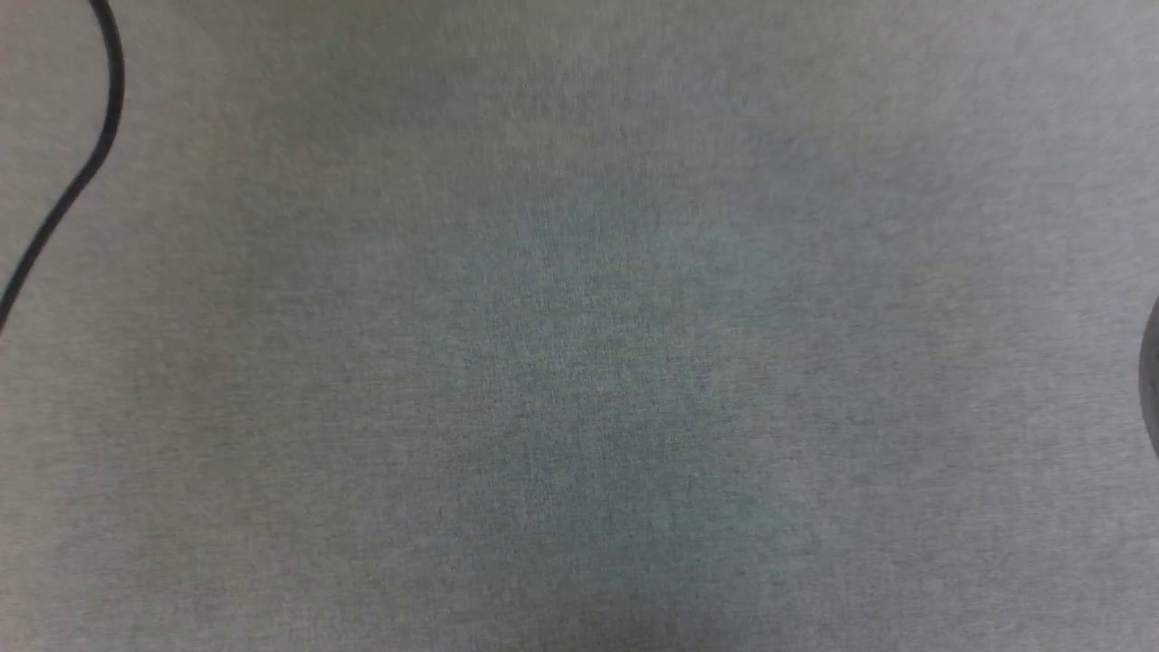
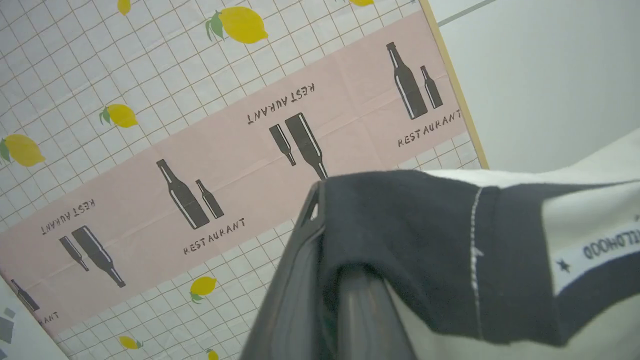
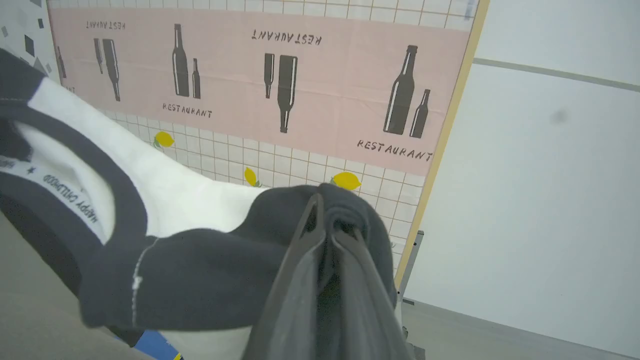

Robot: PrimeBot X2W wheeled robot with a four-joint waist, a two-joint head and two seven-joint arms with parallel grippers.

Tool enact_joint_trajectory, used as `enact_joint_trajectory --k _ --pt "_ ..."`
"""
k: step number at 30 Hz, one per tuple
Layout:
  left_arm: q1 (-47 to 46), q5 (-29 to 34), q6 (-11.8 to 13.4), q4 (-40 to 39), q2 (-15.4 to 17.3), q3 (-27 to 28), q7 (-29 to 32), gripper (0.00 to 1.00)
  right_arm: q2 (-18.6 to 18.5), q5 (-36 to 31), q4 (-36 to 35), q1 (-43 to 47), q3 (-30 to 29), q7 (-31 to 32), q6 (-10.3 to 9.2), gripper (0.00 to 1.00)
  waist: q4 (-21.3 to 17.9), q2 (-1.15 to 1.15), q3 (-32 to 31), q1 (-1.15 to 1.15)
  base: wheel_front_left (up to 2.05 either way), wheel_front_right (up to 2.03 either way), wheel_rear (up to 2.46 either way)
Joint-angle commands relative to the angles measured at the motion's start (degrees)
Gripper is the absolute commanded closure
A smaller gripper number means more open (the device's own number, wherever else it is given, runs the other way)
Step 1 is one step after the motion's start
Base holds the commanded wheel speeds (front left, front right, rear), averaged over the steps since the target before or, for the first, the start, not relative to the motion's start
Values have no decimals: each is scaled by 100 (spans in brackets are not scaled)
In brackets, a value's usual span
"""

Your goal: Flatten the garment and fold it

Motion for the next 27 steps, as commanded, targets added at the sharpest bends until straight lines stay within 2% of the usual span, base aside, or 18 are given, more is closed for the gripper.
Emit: enact_joint_trajectory --k 1,4,7,10,13,16,20,24,27 --pt "-11 50 -17 109 -56 -29 -193 100 -34 -58 123 -62 29 -145 -8 100 91 0 562 -1 0 0 0" --pt "177 -8 -16 371 -119 -48 -481 100 -109 -39 363 -2 151 -337 -8 100 144 0 803 -1 0 0 0" --pt "604 -97 -115 574 -135 -145 -937 100 -356 340 536 199 536 -636 -8 100 219 0 1066 -1 0 0 0" --pt "926 -125 -142 386 -88 -221 -1076 100 -569 672 308 449 774 -685 -8 100 238 0 1039 -1 0 0 0" --pt "1326 -186 -55 -50 -28 -242 -1126 100 -848 1014 -137 825 918 -655 -8 100 274 0 970 -1 0 0 0" --pt "1963 -261 127 -809 63 -297 -1049 100 -1178 1381 -828 1474 880 -562 -8 100 322 0 832 -1 0 0 0" --pt "3082 -374 533 -2038 211 -418 -751 100 -1583 1666 -1861 2661 561 -354 -8 100 388 0 579 -1 0 0 0" --pt "4291 -433 1024 -3137 407 -592 -456 100 -1655 1732 -2711 3995 88 -142 -8 100 398 0 269 -1 0 0 0" --pt "5054 -436 1328 -3713 539 -755 -300 100 -1492 1669 -3234 4887 -237 -67 -8 100 389 0 52 -1 0 0 0"
